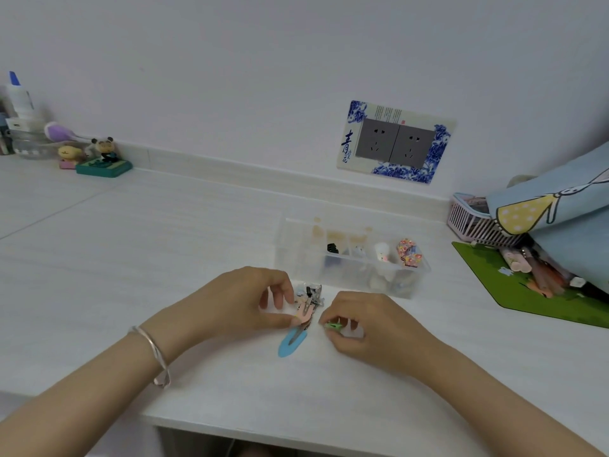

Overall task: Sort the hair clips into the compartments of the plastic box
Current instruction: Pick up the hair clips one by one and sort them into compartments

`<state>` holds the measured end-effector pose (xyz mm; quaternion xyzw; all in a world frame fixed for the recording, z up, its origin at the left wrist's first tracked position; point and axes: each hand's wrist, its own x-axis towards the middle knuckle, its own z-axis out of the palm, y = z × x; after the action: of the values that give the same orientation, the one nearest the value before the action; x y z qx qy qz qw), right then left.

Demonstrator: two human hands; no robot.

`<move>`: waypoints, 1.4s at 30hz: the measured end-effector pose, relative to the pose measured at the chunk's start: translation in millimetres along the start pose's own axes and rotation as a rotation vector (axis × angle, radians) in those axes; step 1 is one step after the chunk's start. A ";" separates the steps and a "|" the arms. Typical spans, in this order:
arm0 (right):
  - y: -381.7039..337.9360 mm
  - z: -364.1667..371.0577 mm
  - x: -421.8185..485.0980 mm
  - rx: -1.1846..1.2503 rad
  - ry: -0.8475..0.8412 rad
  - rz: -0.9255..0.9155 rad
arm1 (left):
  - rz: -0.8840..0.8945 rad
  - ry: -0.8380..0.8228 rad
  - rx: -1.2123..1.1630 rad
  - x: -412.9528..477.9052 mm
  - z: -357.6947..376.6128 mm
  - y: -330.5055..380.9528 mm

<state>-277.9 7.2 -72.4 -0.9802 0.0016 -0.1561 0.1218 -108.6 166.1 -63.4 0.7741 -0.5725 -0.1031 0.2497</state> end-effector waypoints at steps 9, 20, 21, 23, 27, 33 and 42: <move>29.3 -37.6 54.0 0.331 0.462 0.297 | 0.103 0.014 0.075 7.0 8.5 6.3; 22.0 -35.6 56.5 0.550 0.435 0.305 | 0.174 0.259 -0.355 10.1 -15.7 10.8; 13.6 -36.2 56.1 0.681 0.373 0.302 | 0.153 0.309 -0.433 13.4 -18.4 12.8; 0.8 -35.1 56.0 0.874 0.257 0.309 | 0.105 0.377 -0.550 21.1 -20.4 15.1; -4.9 -34.5 59.5 1.023 0.318 0.346 | 0.018 0.429 -0.684 29.1 -15.8 12.7; 9.7 -43.0 74.9 0.927 0.487 0.371 | -0.067 0.362 -0.577 27.5 -12.4 3.1; 41.5 -41.7 105.0 0.319 0.150 0.271 | -0.120 0.091 -0.110 0.1 -9.4 -1.7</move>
<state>-189.3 -47.3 -11.9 -0.9250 0.1178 -0.2091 0.2946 -102.9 168.9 -56.2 0.7960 -0.5065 -0.1141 0.3111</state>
